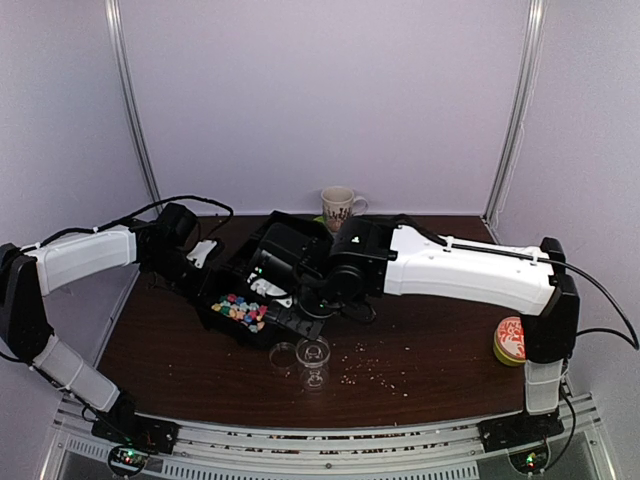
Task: Pack the candies
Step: Scoop the fake candies from the storage box.
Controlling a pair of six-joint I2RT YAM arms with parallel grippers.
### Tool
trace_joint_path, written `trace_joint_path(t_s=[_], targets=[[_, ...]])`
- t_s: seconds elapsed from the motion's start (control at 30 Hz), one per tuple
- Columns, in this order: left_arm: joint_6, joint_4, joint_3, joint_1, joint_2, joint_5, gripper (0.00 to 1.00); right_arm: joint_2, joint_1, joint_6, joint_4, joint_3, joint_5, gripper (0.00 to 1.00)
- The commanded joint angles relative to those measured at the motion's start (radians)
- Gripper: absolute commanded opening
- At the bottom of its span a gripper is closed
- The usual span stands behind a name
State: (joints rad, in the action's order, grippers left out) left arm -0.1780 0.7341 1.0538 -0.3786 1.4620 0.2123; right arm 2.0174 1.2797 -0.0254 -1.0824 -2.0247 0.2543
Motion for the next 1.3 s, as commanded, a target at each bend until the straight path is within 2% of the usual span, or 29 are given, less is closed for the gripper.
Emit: trace_joint_path(t_s=[0.0,0.63,1.27], targets=[[0.019,-0.193,0.031,-0.002,-0.068,0.043,0.00,0.018,0.004,-0.001,-0.007,-0.023,0.017,0.00],[0.064,-0.129,0.058,-0.041,-0.033,-0.145,0.00,0.051,-0.012,0.014,0.022,-0.030,-0.026,0.00],[0.058,-0.054,0.178,-0.117,0.011,-0.296,0.00,0.203,-0.025,0.023,0.006,-0.138,-0.088,0.00]])
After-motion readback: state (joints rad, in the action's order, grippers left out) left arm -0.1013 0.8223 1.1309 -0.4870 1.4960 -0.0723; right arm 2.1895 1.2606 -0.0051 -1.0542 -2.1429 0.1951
